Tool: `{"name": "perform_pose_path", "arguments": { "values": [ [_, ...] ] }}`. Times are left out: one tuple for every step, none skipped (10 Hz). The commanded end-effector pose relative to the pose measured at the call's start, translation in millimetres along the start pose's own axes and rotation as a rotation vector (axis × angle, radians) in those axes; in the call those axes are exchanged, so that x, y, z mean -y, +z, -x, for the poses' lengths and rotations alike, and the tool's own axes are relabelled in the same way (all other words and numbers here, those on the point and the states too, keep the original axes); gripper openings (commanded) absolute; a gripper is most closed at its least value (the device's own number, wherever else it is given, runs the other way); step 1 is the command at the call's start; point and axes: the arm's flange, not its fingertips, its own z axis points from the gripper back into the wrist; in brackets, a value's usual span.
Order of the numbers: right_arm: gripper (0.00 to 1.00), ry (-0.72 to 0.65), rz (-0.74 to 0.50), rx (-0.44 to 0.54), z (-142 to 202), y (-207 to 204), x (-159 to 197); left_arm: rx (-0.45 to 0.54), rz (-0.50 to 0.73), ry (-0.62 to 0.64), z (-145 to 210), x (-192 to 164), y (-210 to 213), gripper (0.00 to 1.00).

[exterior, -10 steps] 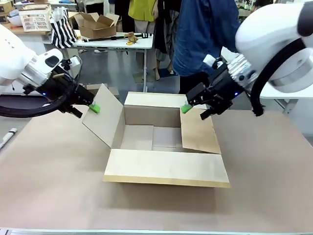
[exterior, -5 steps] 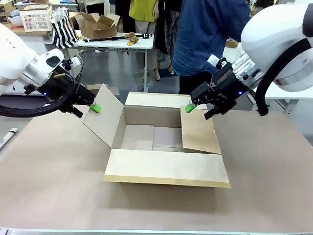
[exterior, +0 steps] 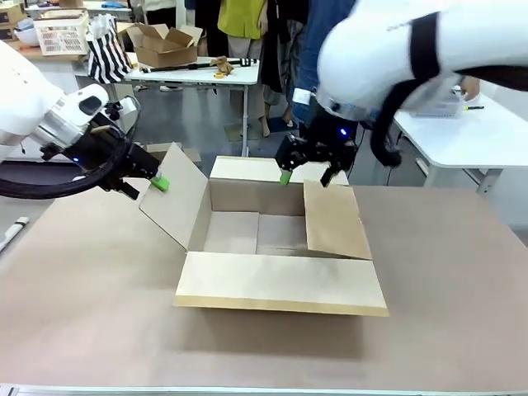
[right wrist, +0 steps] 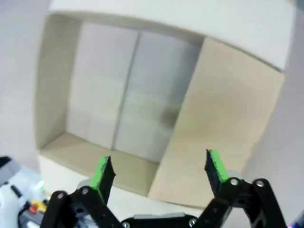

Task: Pack the gift set into the box.
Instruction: Place both hands on the side flaps of the Package Box and spread them outward.

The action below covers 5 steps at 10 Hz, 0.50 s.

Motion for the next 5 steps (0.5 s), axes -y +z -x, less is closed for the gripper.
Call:
{"name": "perform_pose_path", "arguments": {
  "values": [
    [1.0,0.065,0.173,-0.05,-26.6,-5.4,-41.9,-0.007,-0.017,0.008,-1.9,1.7,2.9,1.0],
    [1.0,0.1,0.194,-0.051,-25.5,-23.4,-54.6,-0.007,-0.017,0.008,-1.9,1.7,2.9,1.0],
    [1.0,0.085,0.23,-0.047,-22.2,-37.8,-58.4,-0.007,-0.017,0.008,-1.9,1.7,2.9,1.0],
    [1.0,0.052,0.277,-0.031,-17.9,-49.2,-56.5,-0.007,-0.017,0.008,-1.9,1.7,2.9,1.0],
    [1.0,0.035,0.353,-0.021,-8.5,-60.0,-56.3,-0.007,-0.017,0.008,-1.9,1.7,2.9,1.0]
  ]
}}
